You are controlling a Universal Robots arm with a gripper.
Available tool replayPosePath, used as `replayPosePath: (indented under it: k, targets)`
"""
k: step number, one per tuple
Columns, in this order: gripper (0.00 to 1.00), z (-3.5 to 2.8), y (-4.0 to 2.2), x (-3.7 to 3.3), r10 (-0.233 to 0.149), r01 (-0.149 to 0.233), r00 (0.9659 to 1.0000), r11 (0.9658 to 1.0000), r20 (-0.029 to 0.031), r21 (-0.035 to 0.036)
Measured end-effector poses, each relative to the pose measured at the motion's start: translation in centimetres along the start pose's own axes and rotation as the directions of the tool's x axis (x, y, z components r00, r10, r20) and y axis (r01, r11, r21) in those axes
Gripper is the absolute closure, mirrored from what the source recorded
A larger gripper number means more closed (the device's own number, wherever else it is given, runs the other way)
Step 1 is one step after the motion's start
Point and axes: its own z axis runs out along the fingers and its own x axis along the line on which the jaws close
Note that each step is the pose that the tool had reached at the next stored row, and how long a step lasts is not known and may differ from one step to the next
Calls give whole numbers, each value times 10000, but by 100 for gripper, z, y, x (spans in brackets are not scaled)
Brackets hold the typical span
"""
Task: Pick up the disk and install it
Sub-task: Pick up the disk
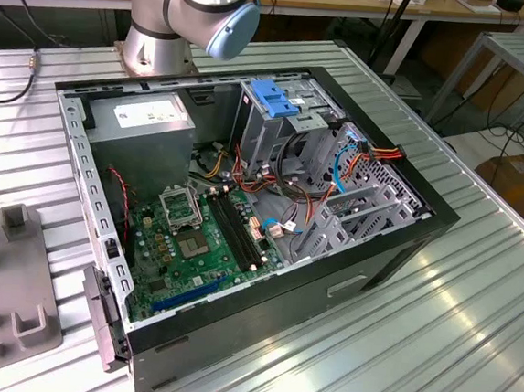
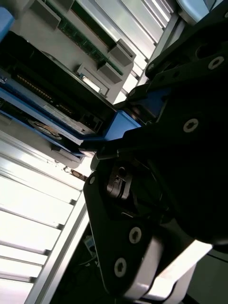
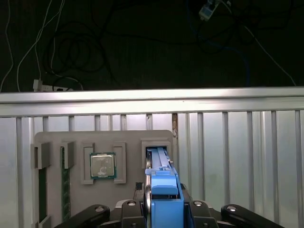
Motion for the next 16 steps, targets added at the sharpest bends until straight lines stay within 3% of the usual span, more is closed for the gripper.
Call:
replayPosePath:
  k: [11,16]
  targets:
    - [63,-171,4,-2,0,0,10000,10000,0,-1]
    - [63,-321,8,-4,0,0,10000,10000,-1,-1]
